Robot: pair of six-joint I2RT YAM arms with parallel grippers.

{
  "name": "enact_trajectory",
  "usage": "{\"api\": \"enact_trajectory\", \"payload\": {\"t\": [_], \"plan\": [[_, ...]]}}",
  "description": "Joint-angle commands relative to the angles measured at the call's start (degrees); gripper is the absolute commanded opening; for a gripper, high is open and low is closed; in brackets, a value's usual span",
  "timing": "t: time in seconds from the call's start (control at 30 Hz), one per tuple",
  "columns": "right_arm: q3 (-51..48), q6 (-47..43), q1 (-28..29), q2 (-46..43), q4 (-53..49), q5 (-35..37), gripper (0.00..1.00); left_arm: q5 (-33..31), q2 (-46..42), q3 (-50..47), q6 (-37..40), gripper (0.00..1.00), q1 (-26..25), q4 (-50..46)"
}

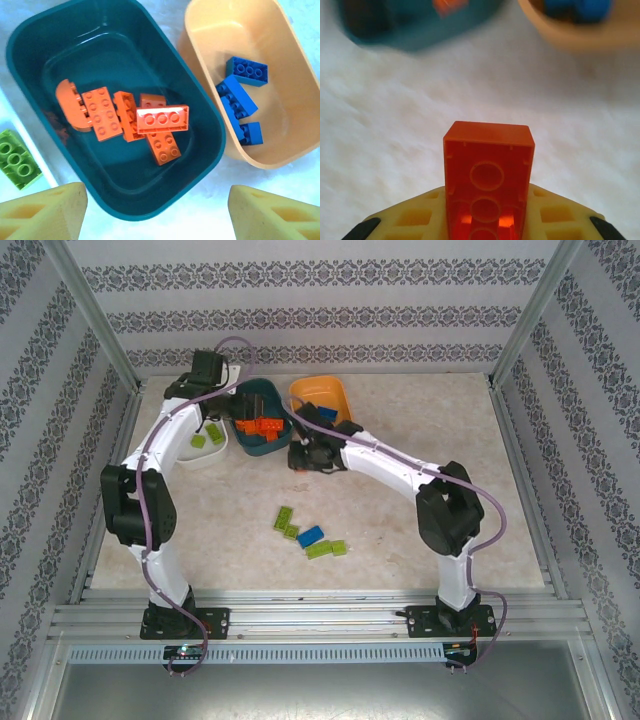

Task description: Sort the legos into containers by color

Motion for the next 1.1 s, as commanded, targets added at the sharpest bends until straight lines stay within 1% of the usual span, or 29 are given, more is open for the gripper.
{"api": "enact_trajectory", "payload": {"t": [0.0, 0.07, 0.17, 0.23, 0.3, 0.33, 0.4, 0.43, 0.5, 0.53, 0.63, 0.7, 0.8, 0.93, 1.07], "plan": [[10.43, -4.79, -1.88, 6.53, 3.53, -1.59, 0.21, 1.21, -2.59, -1.87, -2.38, 0.76, 1.99, 4.35], [18.69, -5.99, -2.86, 12.32, 3.5, -2.52, 0.28, 1.35, -2.97, -2.53, -2.99, 0.77, 3.09, 5.24], [34.34, -5.81, -4.47, 22.24, 0.11, -5.2, 0.48, 1.6, -3.37, -3.49, -3.47, 0.78, 4.29, 6.21], [43.31, -5.4, -5.22, 27.2, -2.03, -6.01, 0.52, 1.63, -3.73, -4.0, -3.5, 0.79, 4.79, 6.82], [49.37, -5.39, -5.68, 30.01, -3.33, -6.55, 0.55, 1.75, -3.86, -3.99, -3.29, 0.79, 5.1, 6.77], [50.31, -5.68, -5.71, 30.1, -3.72, -6.59, 0.56, 1.69, -4.02, -4.01, -2.98, 0.79, 5.12, 6.77], [48.86, -6.89, -5.77, 28.06, -4.35, -6.0, 0.58, 1.82, -4.42, -4.85, -2.97, 0.8, 5.08, 7.52], [47.0, -7.39, -5.73, 26.56, -4.47, -5.68, 0.59, 2.13, -4.43, -4.97, -3.03, 0.8, 5.1, 7.72], [38.03, -8.49, -5.62, 20.37, -3.39, -5.7, 0.62, 3.59, -4.18, -4.7, -3.47, 0.8, 4.97, 7.77], [32.76, -8.71, -5.69, 17.04, -2.41, -5.64, 0.63, 4.22, -4.28, -4.71, -3.66, 0.8, 4.85, 7.9], [12.7, -8.55, -5.61, 4.67, 2.19, -6.12, 0.67, 4.73, -5.04, -5.32, -3.69, 0.8, 3.44, 7.95], [1.72, -8.94, -5.56, -2.64, 1.57, -7.03, 0.7, 4.57, -5.74, -6.06, -3.37, 0.8, 1.67, 7.0], [-12.66, -8.94, -5.0, -11.58, -0.35, -8.45, 0.71, 4.35, -7.38, -8.0, -3.26, 0.8, -1.44, 4.86], [-26.78, -8.88, -2.22, -20.07, -4.23, -7.66, 0.73, 4.19, -11.64, -14.74, -6.51, 0.8, -5.2, 5.33], [-35.54, -8.74, 2.88, -24.85, -7.44, -3.52, 0.74, 4.47, -17.43, -23.4, -10.54, 0.86, -9.19, 7.92]]}}
